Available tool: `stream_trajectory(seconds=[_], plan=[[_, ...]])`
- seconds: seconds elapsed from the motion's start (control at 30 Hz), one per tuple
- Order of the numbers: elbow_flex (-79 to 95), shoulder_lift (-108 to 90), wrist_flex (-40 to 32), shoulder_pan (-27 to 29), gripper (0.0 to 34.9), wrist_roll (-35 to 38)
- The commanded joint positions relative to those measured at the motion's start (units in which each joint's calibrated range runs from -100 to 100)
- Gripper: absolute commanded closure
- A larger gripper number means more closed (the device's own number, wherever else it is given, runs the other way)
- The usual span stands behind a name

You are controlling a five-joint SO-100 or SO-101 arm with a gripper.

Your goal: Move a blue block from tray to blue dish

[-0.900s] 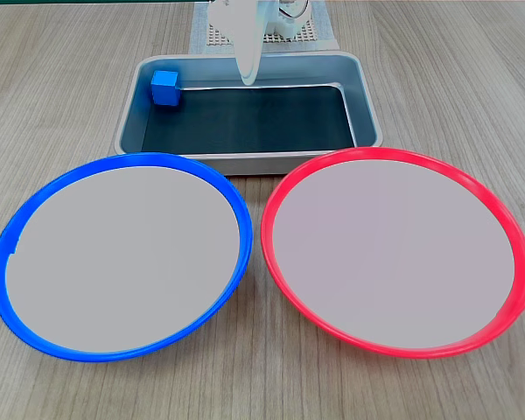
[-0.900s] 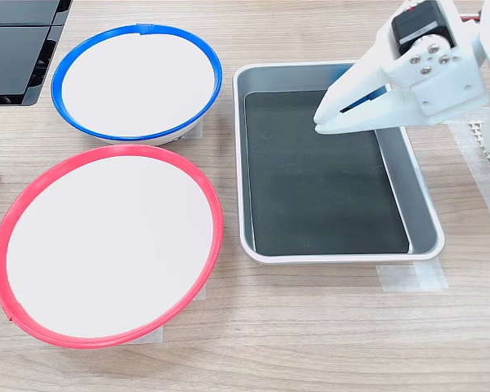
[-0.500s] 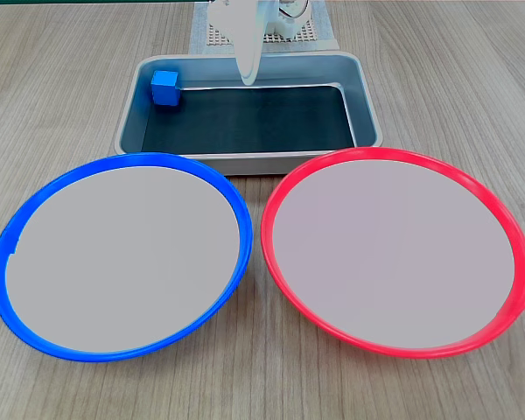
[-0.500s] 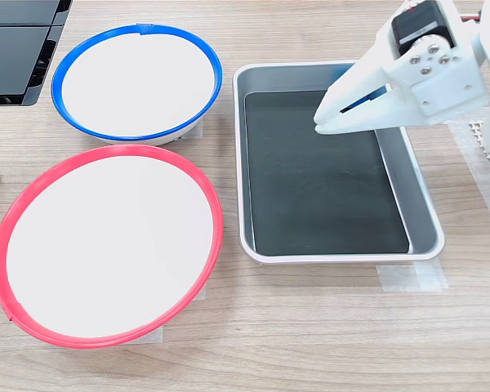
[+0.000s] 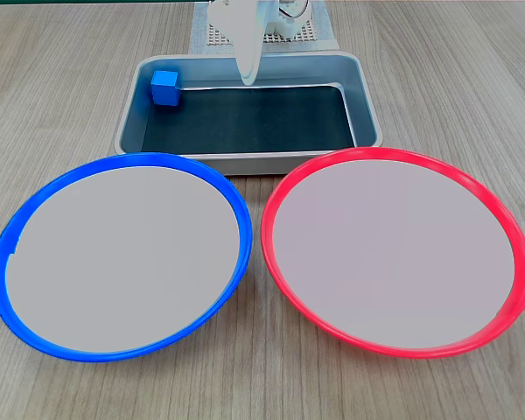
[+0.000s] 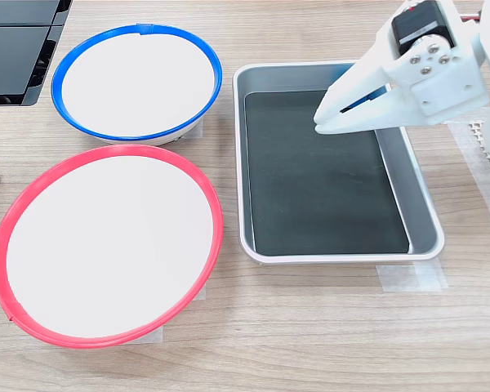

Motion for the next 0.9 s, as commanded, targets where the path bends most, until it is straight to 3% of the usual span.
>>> stream_trajectory(seconds=[0.0,0.23,0.4,0.53,0.67,0.87], plan=[[0.0,-0.3,0.2,-0.2,34.6,0.2],[0.0,-0.3,0.2,-3.0,34.6,2.0],[0.0,-0.3,0.2,-1.0,34.6,0.0],[-8.3,5.3,7.9,-2.4,34.8,6.0],[-25.8,21.6,17.5,2.4,34.9,13.5],[-45.3,45.1,25.4,12.1,34.9,19.0]])
